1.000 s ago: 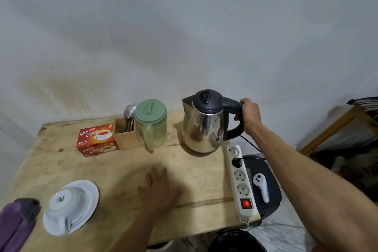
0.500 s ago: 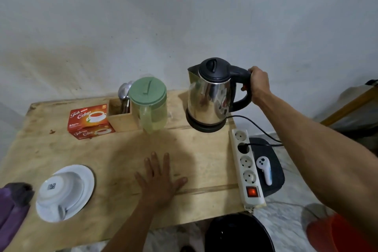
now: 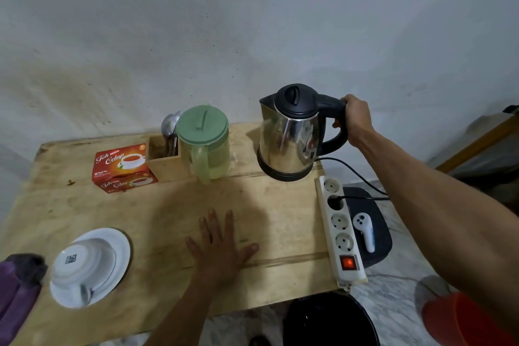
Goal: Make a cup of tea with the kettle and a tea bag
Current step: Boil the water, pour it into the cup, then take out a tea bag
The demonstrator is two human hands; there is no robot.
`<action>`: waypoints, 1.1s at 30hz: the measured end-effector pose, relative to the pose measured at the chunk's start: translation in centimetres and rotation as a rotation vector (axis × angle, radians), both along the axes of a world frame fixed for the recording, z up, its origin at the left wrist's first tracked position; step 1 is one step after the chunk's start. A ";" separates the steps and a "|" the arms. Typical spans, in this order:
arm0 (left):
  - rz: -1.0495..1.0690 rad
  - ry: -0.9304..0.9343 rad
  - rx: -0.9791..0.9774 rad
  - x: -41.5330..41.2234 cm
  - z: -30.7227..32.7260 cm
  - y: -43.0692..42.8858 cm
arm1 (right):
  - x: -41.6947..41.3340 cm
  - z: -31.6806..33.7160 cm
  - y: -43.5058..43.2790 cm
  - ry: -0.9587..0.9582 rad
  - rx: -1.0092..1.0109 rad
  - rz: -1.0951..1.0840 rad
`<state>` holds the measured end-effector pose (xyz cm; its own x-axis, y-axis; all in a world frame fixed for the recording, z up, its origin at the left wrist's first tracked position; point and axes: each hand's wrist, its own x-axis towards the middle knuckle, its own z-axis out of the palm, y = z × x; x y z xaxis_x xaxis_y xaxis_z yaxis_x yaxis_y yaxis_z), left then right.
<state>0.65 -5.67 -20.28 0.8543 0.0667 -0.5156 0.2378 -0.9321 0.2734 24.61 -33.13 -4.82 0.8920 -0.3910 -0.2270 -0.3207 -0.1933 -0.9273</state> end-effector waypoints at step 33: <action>0.016 -0.016 -0.043 -0.1 -0.3 0.0 | -3.1 -0.9 0.8 -0.098 0.063 -0.058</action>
